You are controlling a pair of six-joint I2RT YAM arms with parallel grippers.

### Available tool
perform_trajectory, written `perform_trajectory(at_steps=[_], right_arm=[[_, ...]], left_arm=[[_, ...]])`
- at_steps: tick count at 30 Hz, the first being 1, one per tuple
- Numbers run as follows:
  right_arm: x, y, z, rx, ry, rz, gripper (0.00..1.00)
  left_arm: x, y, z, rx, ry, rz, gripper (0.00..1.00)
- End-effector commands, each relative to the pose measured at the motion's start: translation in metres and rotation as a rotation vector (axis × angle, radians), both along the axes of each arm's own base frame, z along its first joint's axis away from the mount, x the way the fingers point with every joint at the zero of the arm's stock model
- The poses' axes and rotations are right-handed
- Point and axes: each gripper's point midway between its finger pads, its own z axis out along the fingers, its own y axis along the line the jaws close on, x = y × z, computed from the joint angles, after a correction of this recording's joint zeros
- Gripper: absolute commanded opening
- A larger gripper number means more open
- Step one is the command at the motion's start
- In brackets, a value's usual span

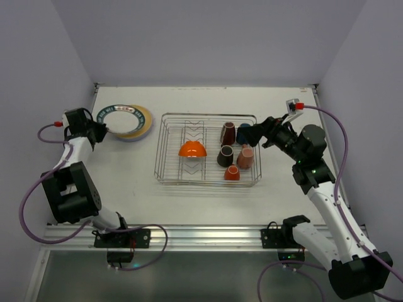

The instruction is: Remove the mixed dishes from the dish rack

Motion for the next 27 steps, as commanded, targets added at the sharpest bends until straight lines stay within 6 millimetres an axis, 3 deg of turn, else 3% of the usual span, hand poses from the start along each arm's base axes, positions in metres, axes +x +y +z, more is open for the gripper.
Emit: perform_trajectory(at_steps=[1, 5, 12, 16, 24, 26, 27], right_arm=[[-0.001, -0.001, 0.006, -0.013, -0.049, 0.003, 0.99], [-0.001, -0.001, 0.005, -0.018, -0.053, 0.009, 0.99], [-0.002, 0.001, 0.006, -0.018, -0.057, 0.02, 0.99], [-0.004, 0.004, 0.004, -0.019, -0.057, 0.046, 0.99], [-0.004, 0.007, 0.002, -0.017, -0.052, 0.069, 0.99], [-0.005, 0.008, 0.003, -0.017, -0.054, 0.072, 0.99], [-0.005, 0.008, 0.003, -0.016, -0.055, 0.072, 0.99]], left_arm=[[0.021, 0.001, 0.019, -0.029, -0.135, -0.015, 0.0], [0.023, -0.004, -0.001, -0.066, -0.133, -0.03, 0.0], [0.033, -0.009, -0.008, -0.084, -0.187, -0.068, 0.0], [0.032, -0.01, -0.017, -0.101, -0.182, -0.064, 0.14], [0.033, -0.014, -0.03, -0.129, -0.18, -0.069, 0.22], [0.032, -0.013, -0.031, -0.124, -0.167, -0.068, 0.39], [0.031, -0.012, -0.03, -0.114, -0.165, -0.066, 0.53]])
